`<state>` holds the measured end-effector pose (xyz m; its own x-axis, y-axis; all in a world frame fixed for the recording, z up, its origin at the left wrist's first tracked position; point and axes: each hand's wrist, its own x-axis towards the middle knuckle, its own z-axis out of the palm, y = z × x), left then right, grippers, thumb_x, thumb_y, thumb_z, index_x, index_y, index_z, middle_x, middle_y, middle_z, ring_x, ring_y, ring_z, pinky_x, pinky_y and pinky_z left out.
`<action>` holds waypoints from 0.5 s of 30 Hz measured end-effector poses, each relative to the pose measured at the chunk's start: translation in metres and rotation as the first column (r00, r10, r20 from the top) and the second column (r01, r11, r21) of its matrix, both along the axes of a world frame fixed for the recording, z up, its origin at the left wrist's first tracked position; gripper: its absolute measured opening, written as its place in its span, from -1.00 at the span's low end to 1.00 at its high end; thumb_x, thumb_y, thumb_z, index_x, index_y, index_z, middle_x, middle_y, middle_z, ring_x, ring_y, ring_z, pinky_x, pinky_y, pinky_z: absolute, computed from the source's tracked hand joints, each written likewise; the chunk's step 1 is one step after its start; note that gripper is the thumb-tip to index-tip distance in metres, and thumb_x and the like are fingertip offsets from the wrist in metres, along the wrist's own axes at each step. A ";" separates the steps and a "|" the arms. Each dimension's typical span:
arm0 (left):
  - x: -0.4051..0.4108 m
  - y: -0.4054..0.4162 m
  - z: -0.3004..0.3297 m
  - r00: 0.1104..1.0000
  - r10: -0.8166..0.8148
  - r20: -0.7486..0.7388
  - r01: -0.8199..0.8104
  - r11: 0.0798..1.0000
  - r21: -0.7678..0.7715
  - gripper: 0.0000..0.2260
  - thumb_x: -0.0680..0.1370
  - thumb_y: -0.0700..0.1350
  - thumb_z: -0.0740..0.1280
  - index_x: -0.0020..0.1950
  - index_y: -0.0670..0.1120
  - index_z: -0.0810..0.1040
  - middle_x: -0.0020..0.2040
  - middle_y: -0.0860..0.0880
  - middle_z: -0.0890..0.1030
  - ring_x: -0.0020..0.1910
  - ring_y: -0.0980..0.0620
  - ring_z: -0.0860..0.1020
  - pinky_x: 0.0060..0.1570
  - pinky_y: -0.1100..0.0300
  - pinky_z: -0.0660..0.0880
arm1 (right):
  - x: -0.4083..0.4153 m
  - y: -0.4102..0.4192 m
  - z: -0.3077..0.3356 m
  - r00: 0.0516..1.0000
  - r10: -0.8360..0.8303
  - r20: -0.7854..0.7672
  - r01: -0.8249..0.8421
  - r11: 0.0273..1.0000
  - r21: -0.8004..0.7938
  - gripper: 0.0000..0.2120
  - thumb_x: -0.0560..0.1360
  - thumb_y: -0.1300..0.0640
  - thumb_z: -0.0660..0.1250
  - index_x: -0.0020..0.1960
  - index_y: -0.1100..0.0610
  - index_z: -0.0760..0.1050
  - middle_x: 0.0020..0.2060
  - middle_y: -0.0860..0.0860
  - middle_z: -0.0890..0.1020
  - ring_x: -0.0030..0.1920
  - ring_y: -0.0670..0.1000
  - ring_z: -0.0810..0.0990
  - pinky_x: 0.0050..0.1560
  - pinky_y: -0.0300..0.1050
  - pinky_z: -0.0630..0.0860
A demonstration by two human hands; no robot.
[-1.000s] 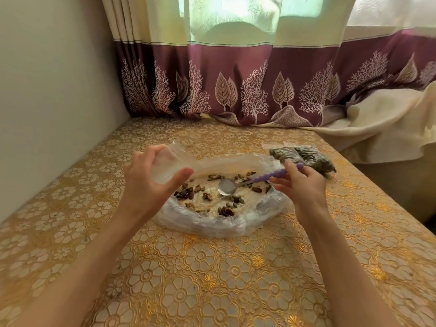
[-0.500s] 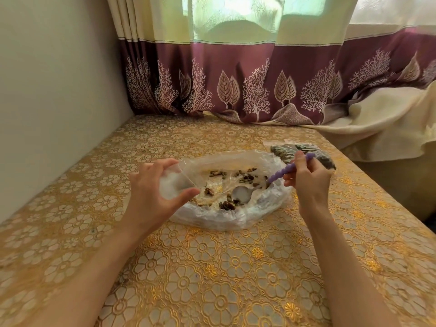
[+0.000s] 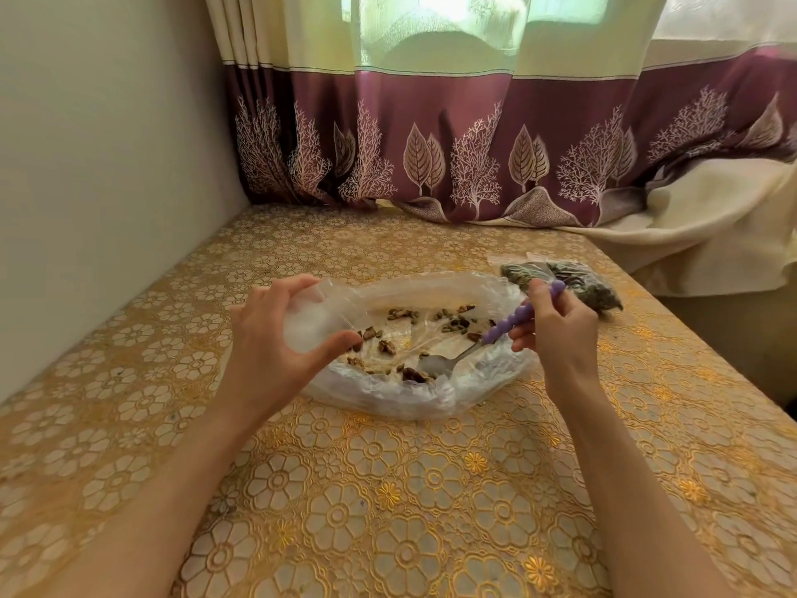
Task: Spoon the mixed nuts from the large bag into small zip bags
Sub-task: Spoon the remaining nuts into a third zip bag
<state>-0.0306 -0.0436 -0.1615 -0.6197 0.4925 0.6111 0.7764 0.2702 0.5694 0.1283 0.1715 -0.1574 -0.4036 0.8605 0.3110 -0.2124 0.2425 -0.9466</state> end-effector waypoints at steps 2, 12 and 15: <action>-0.001 -0.001 0.001 1.000 0.004 0.002 -0.004 1.000 0.002 -0.34 0.20 0.56 0.15 0.17 0.24 0.25 0.06 0.09 0.39 0.08 0.02 0.36 0.04 0.06 0.35 | -0.001 0.000 -0.001 1.000 -0.008 0.000 0.008 1.000 0.004 -0.68 0.62 0.14 0.16 -0.28 0.20 0.41 -0.58 -0.01 0.57 -0.58 -0.09 0.47 -0.56 -0.28 0.40; -0.001 -0.002 0.002 1.000 -0.008 0.005 0.007 1.000 0.016 -0.34 0.20 0.55 0.16 0.17 0.23 0.25 0.07 0.08 0.39 0.10 0.01 0.38 0.08 0.03 0.37 | -0.007 -0.010 -0.004 0.994 0.100 0.050 -0.101 0.995 0.026 -0.71 0.58 0.09 0.26 -0.26 0.23 0.51 -0.48 0.02 0.61 -0.51 -0.06 0.49 -0.52 -0.24 0.42; -0.001 -0.001 0.003 1.000 -0.009 0.015 0.009 1.000 0.016 -0.32 0.19 0.57 0.15 0.17 0.22 0.26 0.08 0.07 0.39 0.11 0.01 0.37 0.05 0.10 0.32 | -0.012 -0.019 -0.007 0.986 0.154 0.070 -0.155 0.988 0.004 -0.71 0.54 0.09 0.32 -0.25 0.27 0.53 -0.46 0.09 0.57 -0.53 -0.05 0.45 -0.56 -0.23 0.36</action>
<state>-0.0318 -0.0451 -0.1589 -0.6241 0.4883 0.6100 0.7703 0.2536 0.5852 0.1168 0.1525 -0.1642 -0.5521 0.7833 0.2856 -0.1819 0.2212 -0.9581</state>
